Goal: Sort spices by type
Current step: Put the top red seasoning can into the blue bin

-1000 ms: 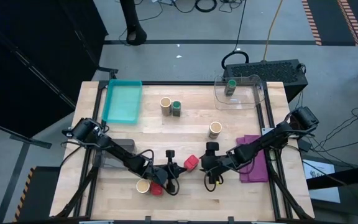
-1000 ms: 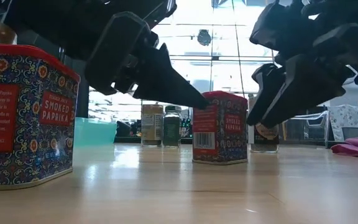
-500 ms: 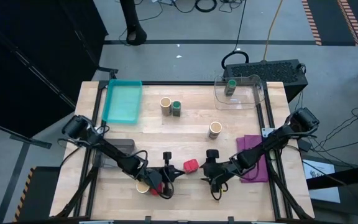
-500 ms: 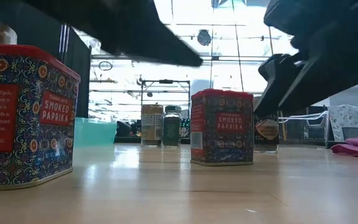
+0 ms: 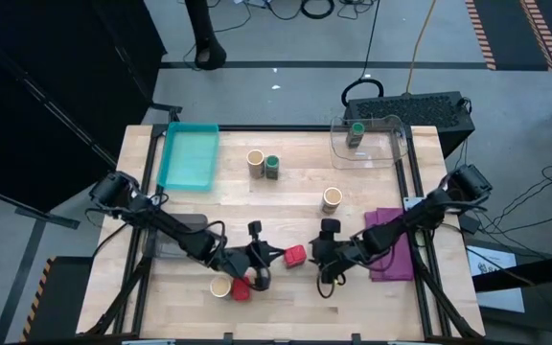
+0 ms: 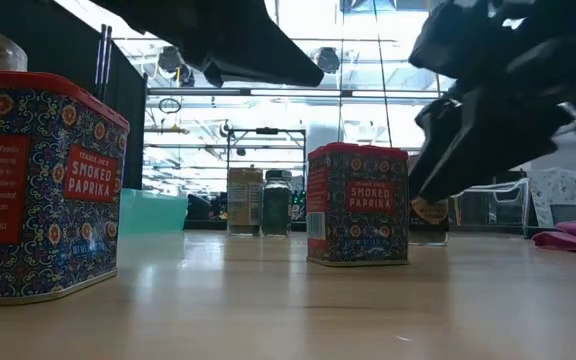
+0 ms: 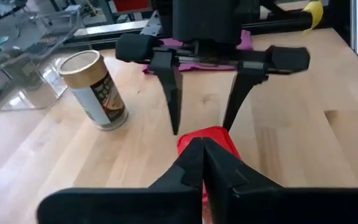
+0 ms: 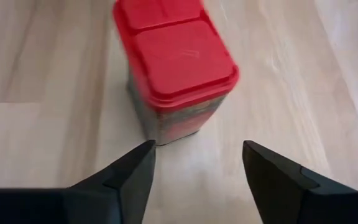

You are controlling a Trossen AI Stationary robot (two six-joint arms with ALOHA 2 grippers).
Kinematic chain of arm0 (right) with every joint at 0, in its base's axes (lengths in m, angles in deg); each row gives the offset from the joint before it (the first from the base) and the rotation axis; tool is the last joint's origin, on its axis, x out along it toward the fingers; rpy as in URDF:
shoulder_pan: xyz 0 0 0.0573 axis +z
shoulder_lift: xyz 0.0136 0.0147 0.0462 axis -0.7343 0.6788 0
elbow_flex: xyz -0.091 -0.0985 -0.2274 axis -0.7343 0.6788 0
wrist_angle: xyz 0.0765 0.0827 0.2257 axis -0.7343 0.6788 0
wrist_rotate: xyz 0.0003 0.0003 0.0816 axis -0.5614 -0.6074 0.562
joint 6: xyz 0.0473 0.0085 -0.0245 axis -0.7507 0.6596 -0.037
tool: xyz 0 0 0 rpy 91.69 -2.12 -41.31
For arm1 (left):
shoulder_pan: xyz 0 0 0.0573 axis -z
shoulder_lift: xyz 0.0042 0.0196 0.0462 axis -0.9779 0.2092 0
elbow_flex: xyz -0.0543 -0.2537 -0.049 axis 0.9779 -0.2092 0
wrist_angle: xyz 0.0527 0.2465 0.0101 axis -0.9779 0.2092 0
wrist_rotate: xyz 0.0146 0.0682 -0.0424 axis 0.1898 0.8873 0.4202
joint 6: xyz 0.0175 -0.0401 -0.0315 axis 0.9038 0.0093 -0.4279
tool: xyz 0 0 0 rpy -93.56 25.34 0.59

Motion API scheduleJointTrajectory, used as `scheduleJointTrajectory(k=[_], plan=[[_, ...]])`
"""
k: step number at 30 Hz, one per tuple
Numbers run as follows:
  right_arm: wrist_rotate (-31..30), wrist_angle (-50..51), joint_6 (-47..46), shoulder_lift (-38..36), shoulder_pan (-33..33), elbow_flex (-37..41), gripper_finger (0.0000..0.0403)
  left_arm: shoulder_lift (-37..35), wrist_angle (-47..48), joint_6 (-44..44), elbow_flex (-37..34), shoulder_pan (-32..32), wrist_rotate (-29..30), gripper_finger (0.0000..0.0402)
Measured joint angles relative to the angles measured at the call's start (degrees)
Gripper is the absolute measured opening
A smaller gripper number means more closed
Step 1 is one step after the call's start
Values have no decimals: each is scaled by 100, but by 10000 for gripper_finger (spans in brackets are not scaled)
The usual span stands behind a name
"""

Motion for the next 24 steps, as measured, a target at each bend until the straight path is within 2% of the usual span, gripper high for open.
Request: scheduleJointTrajectory(k=[4, 9, 13, 16, 20, 24], plan=[[475, 113, 189, 2, -172, 0, 261, 2, -103, -240, -2, -136, -366, 57], [727, 217, 157, -193, -98, -2, 287, 2, -94, -843, 0, -373, -1052, 166], [735, 535, 39, -502, 41, 0, 292, 149, -305, -588, 0, -367, -1037, 261], [707, 825, -64, -767, 129, -2, 292, 339, -665, -416, 33, -338, -991, 316], [621, 845, -50, -977, 148, -2, 293, 583, -748, -385, 165, -383, -983, 358], [549, 852, -11, -986, 146, -2, 293, 794, -711, -300, 289, -406, -916, 367]])
